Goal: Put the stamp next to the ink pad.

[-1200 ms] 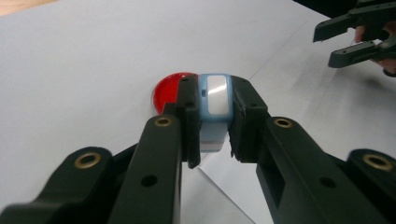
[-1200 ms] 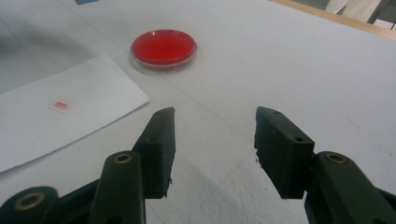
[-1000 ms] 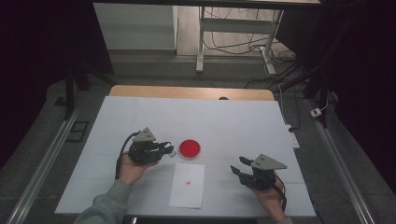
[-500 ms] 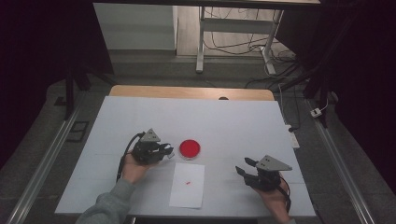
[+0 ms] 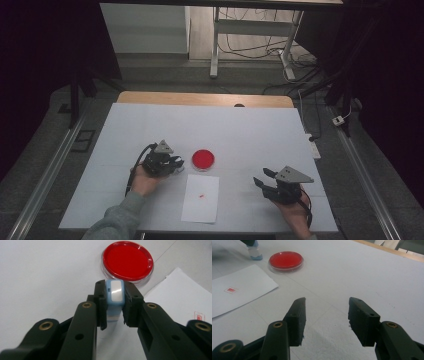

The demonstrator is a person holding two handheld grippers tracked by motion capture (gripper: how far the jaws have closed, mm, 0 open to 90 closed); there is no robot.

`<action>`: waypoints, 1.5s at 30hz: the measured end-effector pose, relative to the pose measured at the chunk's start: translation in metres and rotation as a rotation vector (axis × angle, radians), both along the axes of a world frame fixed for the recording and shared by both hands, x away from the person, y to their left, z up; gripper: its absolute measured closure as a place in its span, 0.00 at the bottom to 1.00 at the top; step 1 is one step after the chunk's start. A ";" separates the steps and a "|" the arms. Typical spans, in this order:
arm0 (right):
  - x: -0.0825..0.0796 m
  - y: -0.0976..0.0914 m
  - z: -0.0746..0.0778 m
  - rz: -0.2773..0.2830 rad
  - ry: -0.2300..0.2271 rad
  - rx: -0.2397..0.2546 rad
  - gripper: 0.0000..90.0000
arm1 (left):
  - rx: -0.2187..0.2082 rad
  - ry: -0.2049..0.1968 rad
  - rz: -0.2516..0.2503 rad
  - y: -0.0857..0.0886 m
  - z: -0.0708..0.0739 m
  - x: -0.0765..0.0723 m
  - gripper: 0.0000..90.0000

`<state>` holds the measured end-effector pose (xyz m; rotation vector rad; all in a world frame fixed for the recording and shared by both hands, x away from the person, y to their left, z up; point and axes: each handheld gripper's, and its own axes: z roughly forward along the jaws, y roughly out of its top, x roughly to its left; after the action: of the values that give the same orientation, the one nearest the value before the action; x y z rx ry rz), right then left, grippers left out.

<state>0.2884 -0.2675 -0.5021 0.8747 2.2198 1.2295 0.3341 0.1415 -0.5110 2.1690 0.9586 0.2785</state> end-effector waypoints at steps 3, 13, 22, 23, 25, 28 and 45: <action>0.000 0.000 0.000 0.003 -0.001 0.002 0.53 | 0.003 -0.003 -0.002 -0.001 0.000 0.000 0.83; 0.000 0.000 0.000 0.001 -0.003 0.008 0.53 | -0.031 -0.017 0.003 0.000 0.001 0.000 0.67; 0.000 -0.001 0.001 -0.001 -0.007 -0.001 0.53 | -0.155 -0.092 0.006 0.009 0.013 -0.009 0.49; 0.000 -0.001 0.001 -0.001 -0.008 -0.002 0.53 | -0.167 -0.099 0.001 0.010 0.014 -0.011 0.48; 0.001 -0.002 0.000 -0.006 -0.010 -0.008 0.53 | -0.185 -0.101 -0.011 0.011 0.017 -0.013 0.47; 0.001 -0.004 0.000 -0.008 -0.009 -0.014 0.53 | -0.190 -0.105 -0.029 0.013 0.019 -0.019 0.45; -0.001 -0.025 -0.003 -0.009 -0.021 -0.036 0.53 | -0.186 -0.119 0.025 0.060 0.014 -0.078 0.44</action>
<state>0.2873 -0.2923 -0.5047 0.8528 2.2120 1.1854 0.2565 0.2011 -0.4969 1.9502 0.9078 0.3144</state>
